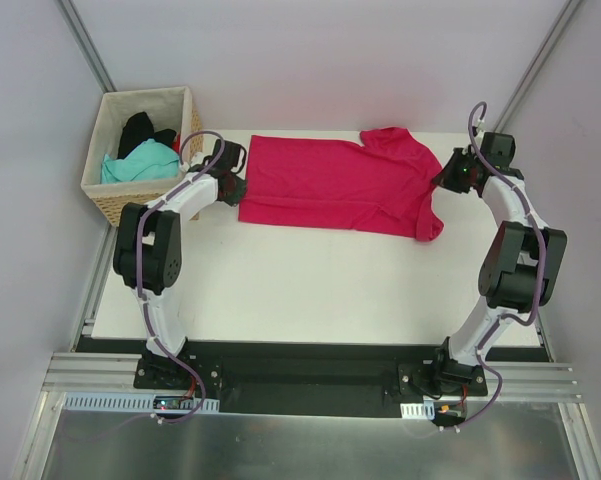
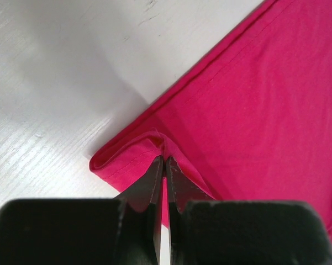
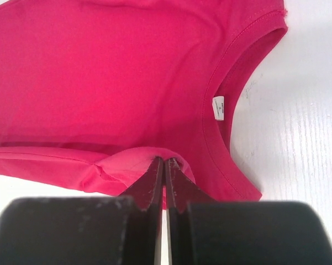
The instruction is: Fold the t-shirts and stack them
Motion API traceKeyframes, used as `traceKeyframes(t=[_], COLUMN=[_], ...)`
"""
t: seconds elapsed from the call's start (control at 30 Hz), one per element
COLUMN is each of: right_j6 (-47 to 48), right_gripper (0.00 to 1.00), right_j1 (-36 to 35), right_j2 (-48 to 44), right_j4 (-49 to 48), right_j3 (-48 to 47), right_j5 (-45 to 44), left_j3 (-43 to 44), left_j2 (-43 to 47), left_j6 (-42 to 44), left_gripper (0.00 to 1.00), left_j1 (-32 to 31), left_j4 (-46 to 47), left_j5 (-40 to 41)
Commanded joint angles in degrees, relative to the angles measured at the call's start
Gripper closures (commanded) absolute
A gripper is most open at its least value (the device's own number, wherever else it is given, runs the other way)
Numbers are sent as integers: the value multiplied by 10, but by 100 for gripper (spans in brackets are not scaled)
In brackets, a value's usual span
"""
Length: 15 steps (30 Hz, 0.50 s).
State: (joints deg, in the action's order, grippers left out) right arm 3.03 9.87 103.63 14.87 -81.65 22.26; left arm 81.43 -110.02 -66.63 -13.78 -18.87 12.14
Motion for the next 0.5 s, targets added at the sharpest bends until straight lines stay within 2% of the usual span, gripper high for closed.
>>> traceKeyframes(t=[0.0, 0.47], right_j6=[3, -1], right_gripper=[99, 100], right_j1=[4, 4], right_j2=[8, 43], right_j4=[-23, -41], right_j3=[-33, -60], right_j5=[15, 16], left_j3=[24, 63], left_j2=[-5, -42], left_j6=[10, 23], left_gripper=[100, 100], left_j1=[5, 5], left_j4=[-6, -6], left_j5=[17, 10])
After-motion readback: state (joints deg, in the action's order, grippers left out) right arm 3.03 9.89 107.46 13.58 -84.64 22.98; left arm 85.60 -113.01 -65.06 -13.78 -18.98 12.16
